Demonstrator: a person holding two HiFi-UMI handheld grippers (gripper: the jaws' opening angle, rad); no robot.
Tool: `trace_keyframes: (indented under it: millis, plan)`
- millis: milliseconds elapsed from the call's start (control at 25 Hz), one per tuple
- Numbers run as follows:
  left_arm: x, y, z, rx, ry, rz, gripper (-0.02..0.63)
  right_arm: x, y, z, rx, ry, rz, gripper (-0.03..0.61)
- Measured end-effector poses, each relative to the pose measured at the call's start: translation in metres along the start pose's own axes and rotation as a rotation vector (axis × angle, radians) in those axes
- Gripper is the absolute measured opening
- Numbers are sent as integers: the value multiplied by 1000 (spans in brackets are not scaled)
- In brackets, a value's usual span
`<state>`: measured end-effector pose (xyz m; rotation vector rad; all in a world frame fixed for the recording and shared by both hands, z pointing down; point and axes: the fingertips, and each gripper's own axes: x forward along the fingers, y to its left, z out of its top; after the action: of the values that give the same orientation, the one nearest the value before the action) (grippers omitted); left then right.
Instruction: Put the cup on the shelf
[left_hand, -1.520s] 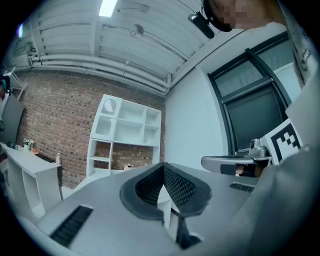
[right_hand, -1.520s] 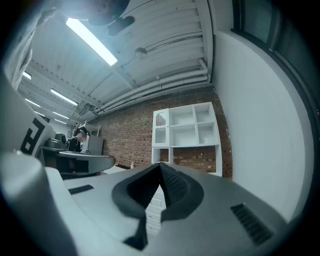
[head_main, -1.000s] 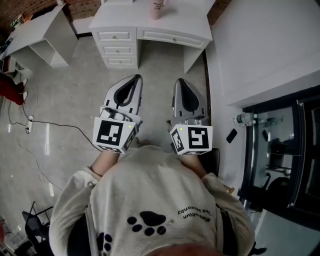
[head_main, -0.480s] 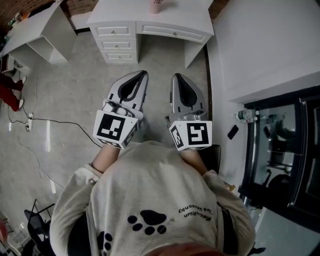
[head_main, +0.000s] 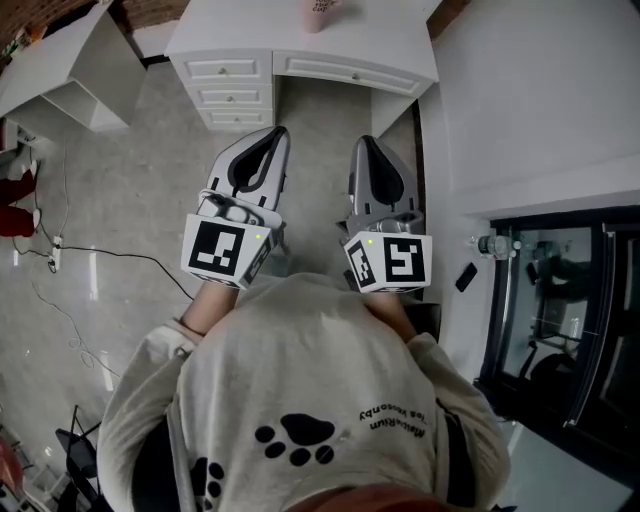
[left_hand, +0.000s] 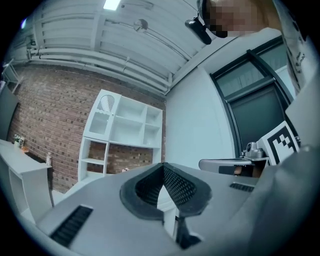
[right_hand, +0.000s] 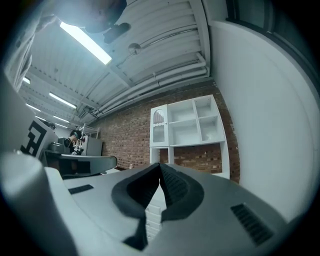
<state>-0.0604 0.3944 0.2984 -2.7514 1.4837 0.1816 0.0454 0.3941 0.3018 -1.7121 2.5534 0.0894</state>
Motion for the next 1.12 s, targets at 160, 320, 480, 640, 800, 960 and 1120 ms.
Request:
trace_keyframes:
  millis: [160, 320, 480, 640, 800, 960, 1120]
  plan:
    - [34, 35, 3, 5, -6, -23, 9, 46, -9, 4, -16, -10, -20, 9]
    - [66, 59, 4, -10, 0, -53, 9, 79, -19, 0, -14, 5, -57, 9]
    - [88, 77, -2, -26, 8, -77, 9, 101, -25, -6, -16, 11, -86, 9]
    - [99, 85, -9, -51, 16, -101, 9, 113, -28, -12, -8, 28, -99, 9]
    - [106, 96, -15, -68, 20, -113, 9, 128, -28, -16, -1, 30, -98, 9]
    - [115, 105, -18, -72, 20, -115, 9, 142, -29, -19, -2, 32, -94, 9]
    - [128, 111, -21, -85, 18, -117, 9, 157, -36, -20, -2, 31, -83, 9]
